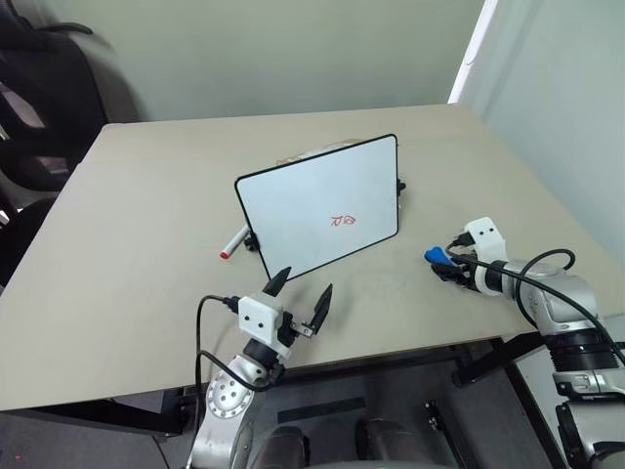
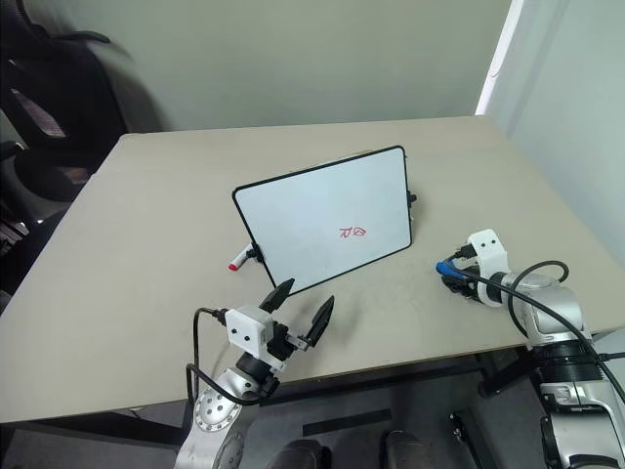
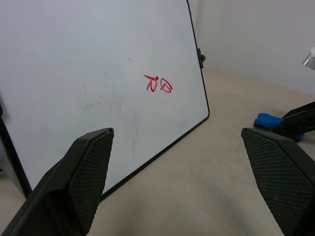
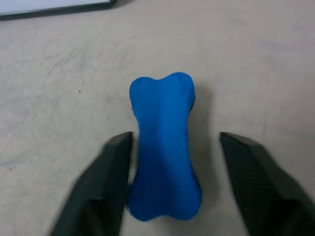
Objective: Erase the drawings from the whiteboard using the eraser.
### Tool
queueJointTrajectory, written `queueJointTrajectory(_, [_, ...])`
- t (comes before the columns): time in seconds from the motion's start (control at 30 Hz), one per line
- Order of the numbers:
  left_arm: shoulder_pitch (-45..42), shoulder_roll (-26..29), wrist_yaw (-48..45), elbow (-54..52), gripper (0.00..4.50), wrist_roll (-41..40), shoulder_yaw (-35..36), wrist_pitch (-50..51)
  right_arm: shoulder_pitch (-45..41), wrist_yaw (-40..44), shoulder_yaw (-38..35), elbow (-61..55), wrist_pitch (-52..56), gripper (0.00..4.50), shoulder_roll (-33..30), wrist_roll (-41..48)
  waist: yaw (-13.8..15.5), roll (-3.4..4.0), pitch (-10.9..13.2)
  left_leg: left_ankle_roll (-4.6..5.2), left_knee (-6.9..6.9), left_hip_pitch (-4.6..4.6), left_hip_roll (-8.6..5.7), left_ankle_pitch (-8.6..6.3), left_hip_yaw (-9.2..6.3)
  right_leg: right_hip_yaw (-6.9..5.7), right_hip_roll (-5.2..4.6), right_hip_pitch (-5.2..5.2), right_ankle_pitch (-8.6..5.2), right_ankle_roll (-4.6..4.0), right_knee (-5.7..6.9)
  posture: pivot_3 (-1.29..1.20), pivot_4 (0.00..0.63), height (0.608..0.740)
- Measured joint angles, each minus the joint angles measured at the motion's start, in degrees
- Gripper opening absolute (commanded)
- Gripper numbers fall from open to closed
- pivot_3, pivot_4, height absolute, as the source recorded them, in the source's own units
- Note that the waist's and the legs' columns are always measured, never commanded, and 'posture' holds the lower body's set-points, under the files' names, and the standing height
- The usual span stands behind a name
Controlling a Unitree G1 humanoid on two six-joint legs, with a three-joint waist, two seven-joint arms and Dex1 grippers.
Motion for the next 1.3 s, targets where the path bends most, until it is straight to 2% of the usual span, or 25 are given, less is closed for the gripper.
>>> queueJointTrajectory(0.1, [0.01, -0.03, 0.0, 0.0, 4.5, -0.01, 0.01, -0.02, 0.01, 0.59, 0.01, -0.28, 0.02, 0.76, -0.03, -0.11, 0.01, 0.0, 0.0, 0.0, 0.0, 0.0, 0.0, 0.0, 0.0, 0.0, 0.0, 0.0, 0.0, -0.01, 0.0, 0.0, 0.15, 0.739])
queueJointTrajectory(0.17, [0.05, -0.02, -0.01, 0.0, 4.5, -0.02, 0.02, -0.04, 0.04, 1.05, 0.01, -0.88, 0.13, 0.38, -0.21, -0.13, 0.01, 0.0, 0.0, 0.0, 0.0, 0.0, 0.0, 0.0, 0.01, 0.0, 0.0, 0.0, 0.01, -0.01, 0.0, 0.0, 0.15, 0.739])
queueJointTrajectory(0.4, [0.64, 0.19, -0.04, -0.1, 4.5, -0.03, 0.02, -0.07, 0.75, 1.71, -1.01, -11.27, 3.56, 0.38, -0.68, 1.76, -0.06, 0.04, 0.02, -0.01, -0.01, 0.0, 0.0, 0.0, 0.02, 0.0, 0.01, 0.01, 0.0, -0.01, 0.0, 0.0, 0.15, 0.739])
queueJointTrajectory(0.6, [0.64, 0.37, -0.05, -0.3, 4.5, -0.04, 0.1, -0.06, -7.5, 0.66, 0.38, -16.13, 7.26, 0.38, 4.83, 2.94, -0.53, 0.07, 0.02, 0.03, 0.0, 0.03, 0.0, 0.1, 0.02, 0.0, 0.02, -0.05, 0.0, -0.02, 0.01, 0.0, 0.15, 0.739])
queueJointTrajectory(0.83, [1.01, 0.46, -0.04, -0.76, 4.5, -0.03, -0.05, 0.04, -16.75, -0.9, 7.05, -6.69, 5.37, 0.38, 13.95, 0.56, -0.16, 0.2, -0.1, 0.03, 0.01, -0.03, 0.01, 0.19, -0.03, -0.01, -0.02, -0.41, 0.24, -0.26, 0.04, 0.0, 0.15, 0.739])
queueJointTrajectory(0.9, [1.4, 0.55, -0.02, -1.38, 4.5, -0.02, -0.04, 0.04, -17.58, -0.91, 8.41, -2.98, 3.89, 0.38, 15.69, -0.41, 0.12, 0.2, -0.11, 0.0, -0.01, -0.07, 0.01, 0.16, -0.03, -0.01, -0.03, -0.57, 0.54, -0.7, 0.02, 0.0, 0.15, 0.739])
queueJointTrajectory(1.0, [1.94, 0.63, 0.02, -2.22, 4.5, -0.02, 0.0, 0.05, -18.26, -0.74, 9.06, -0.1, 1.93, 0.38, 16.47, -1.02, 0.11, 0.2, -0.15, -0.06, -0.05, -0.15, 0.01, 0.07, -0.02, -0.01, -0.03, -0.5, 0.64, -0.86, 0.01, 0.0, 0.15, 0.739])
queueJointTrajectory(1.3, [2.25, 0.63, 0.15, -2.76, 4.5, -0.1, 0.11, 0.1, -18.42, -0.42, 10.06, 7.64, -2.47, 0.38, 17.95, -4.32, -0.21, 0.19, -0.1, -0.59, -0.1, -0.1, 0.02, -0.23, -0.02, -0.03, -0.02, -0.51, 0.5, -0.64, 0.05, 0.0, 0.15, 0.739])
